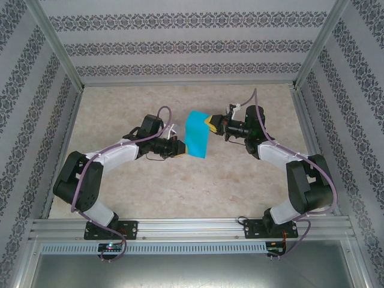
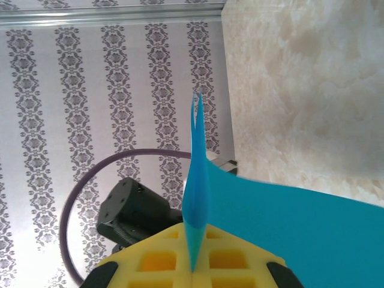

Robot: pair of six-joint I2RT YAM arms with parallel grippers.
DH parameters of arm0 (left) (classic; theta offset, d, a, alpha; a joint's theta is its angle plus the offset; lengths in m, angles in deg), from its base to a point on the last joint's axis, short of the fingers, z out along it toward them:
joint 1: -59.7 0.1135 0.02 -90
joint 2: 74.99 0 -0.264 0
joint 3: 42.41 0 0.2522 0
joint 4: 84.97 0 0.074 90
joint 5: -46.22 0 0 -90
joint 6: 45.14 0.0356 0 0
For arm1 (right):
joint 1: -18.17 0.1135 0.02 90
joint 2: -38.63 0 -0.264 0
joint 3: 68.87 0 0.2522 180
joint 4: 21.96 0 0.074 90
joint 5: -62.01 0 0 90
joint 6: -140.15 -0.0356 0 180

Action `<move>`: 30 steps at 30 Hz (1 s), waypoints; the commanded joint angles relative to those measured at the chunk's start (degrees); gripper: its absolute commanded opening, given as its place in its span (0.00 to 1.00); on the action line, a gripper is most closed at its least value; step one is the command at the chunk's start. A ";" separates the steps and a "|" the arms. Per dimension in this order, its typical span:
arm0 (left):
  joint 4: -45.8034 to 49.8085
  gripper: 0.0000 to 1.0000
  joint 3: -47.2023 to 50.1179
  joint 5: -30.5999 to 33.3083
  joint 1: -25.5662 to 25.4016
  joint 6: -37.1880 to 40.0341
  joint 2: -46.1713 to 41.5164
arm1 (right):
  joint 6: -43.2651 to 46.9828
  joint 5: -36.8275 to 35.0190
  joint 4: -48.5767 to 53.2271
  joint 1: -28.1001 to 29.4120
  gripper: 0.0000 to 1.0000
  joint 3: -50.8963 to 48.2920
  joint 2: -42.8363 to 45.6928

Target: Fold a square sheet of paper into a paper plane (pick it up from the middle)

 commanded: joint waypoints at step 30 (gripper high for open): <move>-2.43 0.08 1.02 2.44 -6.67 -8.10 5.00 | 29.89 -0.96 24.18 1.46 0.10 9.42 -16.59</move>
